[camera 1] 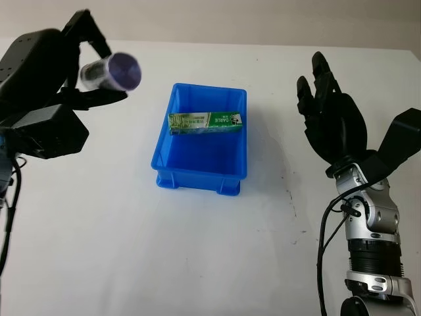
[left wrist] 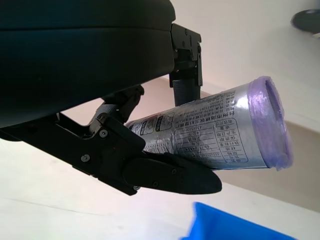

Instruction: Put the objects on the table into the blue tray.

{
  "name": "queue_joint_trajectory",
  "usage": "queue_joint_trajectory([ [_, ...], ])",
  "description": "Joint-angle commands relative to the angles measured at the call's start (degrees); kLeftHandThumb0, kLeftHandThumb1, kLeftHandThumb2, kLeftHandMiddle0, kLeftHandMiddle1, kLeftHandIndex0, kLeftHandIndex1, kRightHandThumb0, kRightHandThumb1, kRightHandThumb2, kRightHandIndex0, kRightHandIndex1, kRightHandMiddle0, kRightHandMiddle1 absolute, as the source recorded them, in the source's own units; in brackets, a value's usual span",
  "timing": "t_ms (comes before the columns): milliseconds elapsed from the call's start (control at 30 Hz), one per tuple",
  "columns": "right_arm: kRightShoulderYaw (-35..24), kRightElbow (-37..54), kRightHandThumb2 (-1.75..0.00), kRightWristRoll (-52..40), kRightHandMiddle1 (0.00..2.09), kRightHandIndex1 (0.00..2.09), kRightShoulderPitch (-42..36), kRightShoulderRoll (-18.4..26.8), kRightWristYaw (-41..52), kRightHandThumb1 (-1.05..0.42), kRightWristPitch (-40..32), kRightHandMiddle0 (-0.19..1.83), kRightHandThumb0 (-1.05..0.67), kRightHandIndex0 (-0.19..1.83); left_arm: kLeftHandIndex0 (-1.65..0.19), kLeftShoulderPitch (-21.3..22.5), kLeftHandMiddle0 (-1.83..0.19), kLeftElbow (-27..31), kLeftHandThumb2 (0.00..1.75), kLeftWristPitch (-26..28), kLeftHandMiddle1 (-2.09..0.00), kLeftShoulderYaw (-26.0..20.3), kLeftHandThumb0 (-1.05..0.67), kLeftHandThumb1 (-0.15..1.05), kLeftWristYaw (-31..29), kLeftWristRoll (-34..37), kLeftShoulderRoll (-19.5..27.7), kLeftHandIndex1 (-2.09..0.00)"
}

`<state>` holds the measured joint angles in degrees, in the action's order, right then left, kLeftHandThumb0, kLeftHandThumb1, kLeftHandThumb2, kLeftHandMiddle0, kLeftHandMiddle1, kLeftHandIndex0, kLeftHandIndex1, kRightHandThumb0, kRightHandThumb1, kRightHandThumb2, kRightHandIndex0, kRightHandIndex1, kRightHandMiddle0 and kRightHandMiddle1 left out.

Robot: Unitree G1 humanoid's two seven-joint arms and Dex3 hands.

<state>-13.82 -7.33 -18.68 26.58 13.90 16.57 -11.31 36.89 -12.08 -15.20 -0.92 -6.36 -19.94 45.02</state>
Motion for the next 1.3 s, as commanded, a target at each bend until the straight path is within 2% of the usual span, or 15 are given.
queue_joint_trajectory([
  [0, -0.08, 1.17, -0.71, -0.33, 0.00, 0.00, -0.78, 0.03, -0.02, -1.05, 0.25, -0.19, -0.78, -0.19, -0.06, 1.31, -0.80, 2.90, 0.49, 1.51, -2.09, -1.07, -0.44, 1.05, -0.78, 0.67, -0.90, -1.85],
  [33, -0.06, 1.26, -0.71, -0.35, 0.00, 0.00, -0.80, 0.06, -0.04, -1.05, 0.12, -0.19, -0.78, -0.19, -0.05, 1.52, -0.79, 4.08, 0.48, 1.94, -2.09, -0.76, -0.44, 1.05, -1.02, 0.80, -1.77, -1.81],
  [133, -0.01, 1.47, -0.71, -0.33, 0.00, 0.00, -0.79, 0.07, -0.24, -1.05, -0.14, -0.19, -0.78, -0.19, -0.08, 2.26, -0.77, 7.28, 0.48, 4.13, -2.09, 0.17, -0.44, 1.05, -1.92, 0.68, -4.27, -2.06],
  [267, 0.00, 1.52, -0.71, -0.62, 0.00, 0.00, -0.51, -0.04, -0.38, -1.05, -0.64, -0.19, -0.78, -0.19, -0.42, 5.38, -1.04, 10.43, 0.49, 9.18, -2.09, 3.46, -0.45, 1.05, -4.67, -0.36, -9.10, -2.09],
  [367, 0.17, 1.22, -0.72, -0.38, 0.00, 0.00, -0.16, -0.04, -0.50, -1.05, -0.48, -0.19, -0.77, -0.19, -0.33, 7.68, -1.01, 9.56, 0.48, 11.60, -2.09, 6.25, -0.46, 1.05, -6.41, -1.85, -12.00, -2.09],
  [500, 0.16, 1.23, -0.72, -0.16, 0.00, 0.00, 0.12, -0.09, -1.12, -1.05, -0.38, -0.19, -0.78, -0.19, -0.36, 9.46, -0.90, 5.22, 0.50, 9.20, -2.09, 9.12, -0.45, 1.05, -7.11, -3.02, -14.29, -2.09],
  [733, 0.32, 2.14, -0.74, 0.06, 0.00, 0.00, -0.28, 0.36, -1.66, -1.05, -0.33, -0.19, -0.77, -0.19, -0.42, 11.22, -1.02, -1.23, 0.48, 6.17, -2.09, 13.34, -0.43, 1.05, -7.22, -5.91, -17.61, -2.09],
  [800, 0.34, 2.51, -0.75, 0.23, 0.00, 0.00, -0.53, 0.42, -1.72, -1.05, -0.27, -0.19, -0.77, -0.19, -0.19, 11.50, -1.06, -3.59, 0.48, 4.79, -2.09, 14.63, -0.43, 1.05, -7.03, -7.43, -17.98, -2.04],
  [933, 0.26, 3.12, -0.75, 0.20, 0.00, 0.00, -0.88, 0.41, -1.80, -1.05, -0.56, -0.19, -0.76, -0.19, -0.60, 11.68, -1.18, -5.11, 0.49, 5.92, -2.09, 16.20, -0.43, 1.05, -9.70, -9.74, -17.85, -2.09],
  [1033, 0.20, 3.45, -0.75, 0.14, 0.00, 0.00, -1.08, 0.40, -1.87, -1.05, -0.72, -0.19, -0.76, -0.19, -0.69, 11.98, -1.19, -3.75, 0.46, 9.67, -2.09, 17.70, -0.43, 1.05, -13.43, -13.09, -16.76, -2.09],
  [1100, 0.12, 3.45, -0.75, -0.04, 0.00, 0.00, -1.06, 0.33, -1.82, -1.05, -0.90, -0.19, -0.75, -0.19, -0.54, 12.54, -1.02, -2.01, 0.41, 13.59, -2.09, 19.52, -0.48, 1.05, -17.48, -17.14, -15.54, -2.09],
  [1133, 0.11, 3.35, -0.75, -0.13, 0.00, 0.00, -1.03, 0.34, -1.66, -1.05, -0.91, -0.19, -0.75, -0.19, -0.26, 12.86, -0.81, -1.09, 0.42, 15.41, -2.09, 20.39, -0.55, 1.05, -19.88, -18.87, -14.99, -2.09],
  [1167, 0.10, 3.22, -0.75, -0.16, 0.00, 0.00, -0.98, 0.35, -1.56, -1.05, -0.88, -0.19, -0.75, -0.19, -0.01, 13.03, -0.48, -0.25, 0.44, 16.48, -2.05, 21.04, -0.63, 1.05, -21.78, -20.17, -14.47, -1.88],
  [1200, 0.12, 3.06, -0.75, -0.12, 0.00, 0.00, -0.92, 0.34, -1.51, -1.05, -0.80, -0.19, -0.75, -0.19, 0.05, 13.13, -0.24, 0.48, 0.46, 16.93, -1.85, 21.61, -0.69, 1.05, -23.35, -21.27, -13.90, -1.62],
  [1267, 0.18, 2.81, -0.75, 0.06, 0.00, 0.00, -0.83, 0.28, -1.56, -1.05, -0.60, -0.19, -0.75, -0.19, 0.06, 13.12, -0.15, 1.36, 0.49, 16.73, -0.99, 22.09, -0.76, 1.05, -25.51, -22.17, -13.00, -1.02],
])
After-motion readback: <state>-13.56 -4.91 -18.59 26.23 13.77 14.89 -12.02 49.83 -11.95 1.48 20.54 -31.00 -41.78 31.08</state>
